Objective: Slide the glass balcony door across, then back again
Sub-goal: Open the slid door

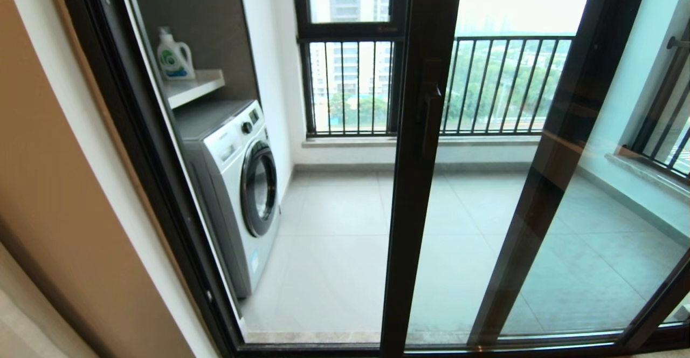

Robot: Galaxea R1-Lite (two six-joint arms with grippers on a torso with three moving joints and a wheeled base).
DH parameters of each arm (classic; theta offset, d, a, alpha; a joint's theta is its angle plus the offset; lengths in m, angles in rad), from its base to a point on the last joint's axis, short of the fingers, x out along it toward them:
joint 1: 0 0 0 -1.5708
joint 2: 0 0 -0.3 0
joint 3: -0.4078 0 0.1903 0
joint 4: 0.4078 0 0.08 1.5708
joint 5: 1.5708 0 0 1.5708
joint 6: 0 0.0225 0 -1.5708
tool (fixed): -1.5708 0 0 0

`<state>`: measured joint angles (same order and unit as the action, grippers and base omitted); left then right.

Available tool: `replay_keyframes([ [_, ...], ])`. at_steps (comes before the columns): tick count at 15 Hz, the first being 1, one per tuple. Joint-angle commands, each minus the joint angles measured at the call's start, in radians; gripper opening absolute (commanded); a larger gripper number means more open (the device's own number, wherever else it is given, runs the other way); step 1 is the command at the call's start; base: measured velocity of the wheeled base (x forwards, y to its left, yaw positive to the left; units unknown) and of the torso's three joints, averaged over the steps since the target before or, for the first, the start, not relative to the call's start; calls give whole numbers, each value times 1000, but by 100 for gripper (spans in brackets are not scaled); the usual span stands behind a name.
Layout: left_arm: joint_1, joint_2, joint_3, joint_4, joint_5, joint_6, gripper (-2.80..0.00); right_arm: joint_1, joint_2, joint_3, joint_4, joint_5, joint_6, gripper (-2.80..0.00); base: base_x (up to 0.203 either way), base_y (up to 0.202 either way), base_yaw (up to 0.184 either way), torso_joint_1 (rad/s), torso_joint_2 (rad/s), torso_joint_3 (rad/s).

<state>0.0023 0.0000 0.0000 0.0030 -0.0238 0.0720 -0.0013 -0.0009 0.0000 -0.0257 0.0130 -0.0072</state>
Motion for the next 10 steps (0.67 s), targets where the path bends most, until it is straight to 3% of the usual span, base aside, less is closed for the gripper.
replay_keyframes([
  [1, -1, 3, 0, 0, 2, -28, -280, 0, 1, 11, 0, 1, 0, -280, 0, 0, 0, 0, 0, 0],
  [10, -1, 3, 0, 0, 2, -31, -280, 0, 1, 8, 0, -21, 26, -280, 0, 0, 0, 0, 0, 0],
])
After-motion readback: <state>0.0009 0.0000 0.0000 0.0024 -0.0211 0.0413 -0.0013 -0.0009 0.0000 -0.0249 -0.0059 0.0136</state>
